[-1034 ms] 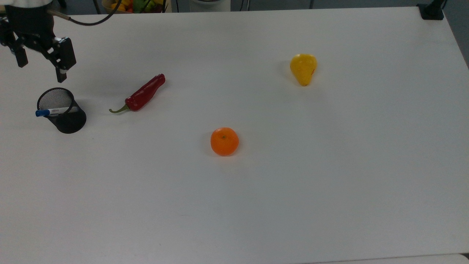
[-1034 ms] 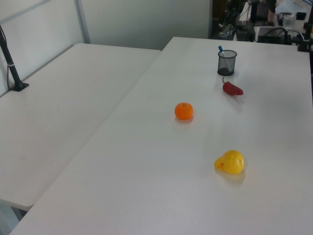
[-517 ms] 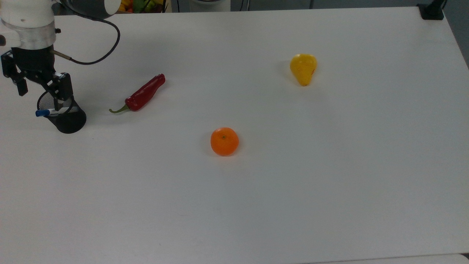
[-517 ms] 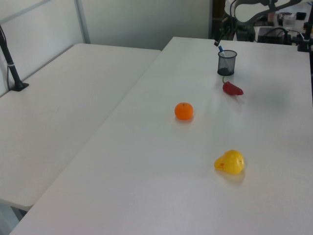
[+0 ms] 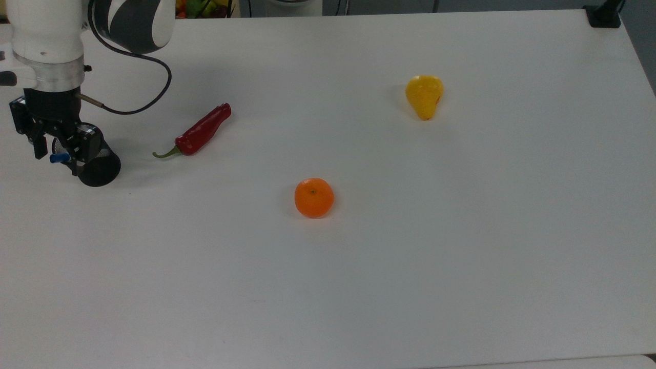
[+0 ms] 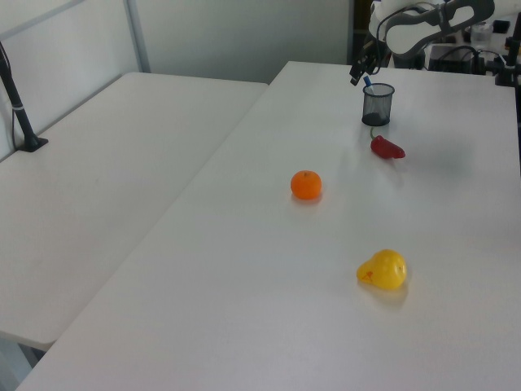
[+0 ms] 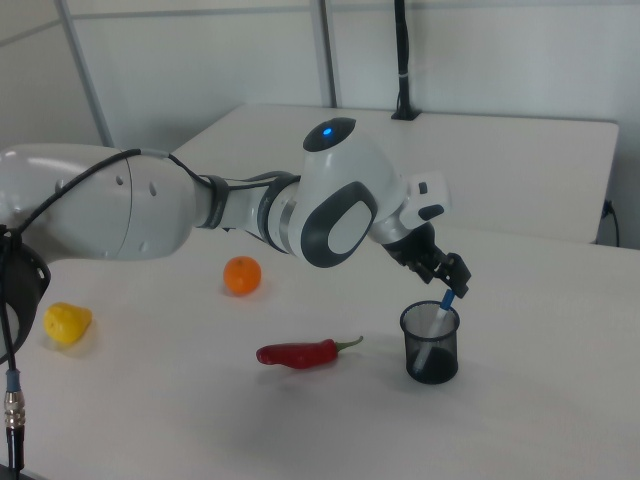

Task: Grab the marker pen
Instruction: 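Close the gripper on the blue-capped marker's top end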

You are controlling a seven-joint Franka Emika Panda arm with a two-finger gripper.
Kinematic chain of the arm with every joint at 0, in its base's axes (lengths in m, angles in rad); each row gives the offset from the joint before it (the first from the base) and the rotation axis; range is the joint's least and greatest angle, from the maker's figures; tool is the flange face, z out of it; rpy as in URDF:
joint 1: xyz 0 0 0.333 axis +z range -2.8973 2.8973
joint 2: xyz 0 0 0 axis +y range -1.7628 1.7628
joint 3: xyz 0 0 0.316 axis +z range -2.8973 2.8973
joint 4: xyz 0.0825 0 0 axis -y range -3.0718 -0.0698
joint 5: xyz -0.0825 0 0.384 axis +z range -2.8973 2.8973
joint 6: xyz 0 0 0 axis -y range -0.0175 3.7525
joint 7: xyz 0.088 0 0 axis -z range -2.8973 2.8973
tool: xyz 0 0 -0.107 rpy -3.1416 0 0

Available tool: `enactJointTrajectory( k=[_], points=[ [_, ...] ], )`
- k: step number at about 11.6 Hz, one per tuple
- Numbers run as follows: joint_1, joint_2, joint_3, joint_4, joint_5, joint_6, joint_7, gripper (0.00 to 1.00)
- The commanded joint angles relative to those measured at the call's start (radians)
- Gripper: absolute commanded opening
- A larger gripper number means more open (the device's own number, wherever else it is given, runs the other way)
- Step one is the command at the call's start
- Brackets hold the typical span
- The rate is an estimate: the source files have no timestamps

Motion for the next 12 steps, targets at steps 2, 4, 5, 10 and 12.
enactJointTrajectory(
  k=[2, 4, 5, 10, 12],
  points=[
    [0.002, 0.008, -0.011, -0.006, -0.062, 0.039, 0.031, 0.62],
    [0.002, 0.014, -0.011, -0.006, -0.08, 0.039, 0.031, 0.58],
    [0.002, 0.013, -0.01, -0.018, -0.097, 0.039, 0.031, 0.57],
    [0.001, 0.011, -0.009, -0.035, -0.131, 0.039, 0.031, 0.32],
    [-0.004, 0.008, -0.011, -0.037, -0.131, 0.039, 0.031, 0.2]
  ],
)
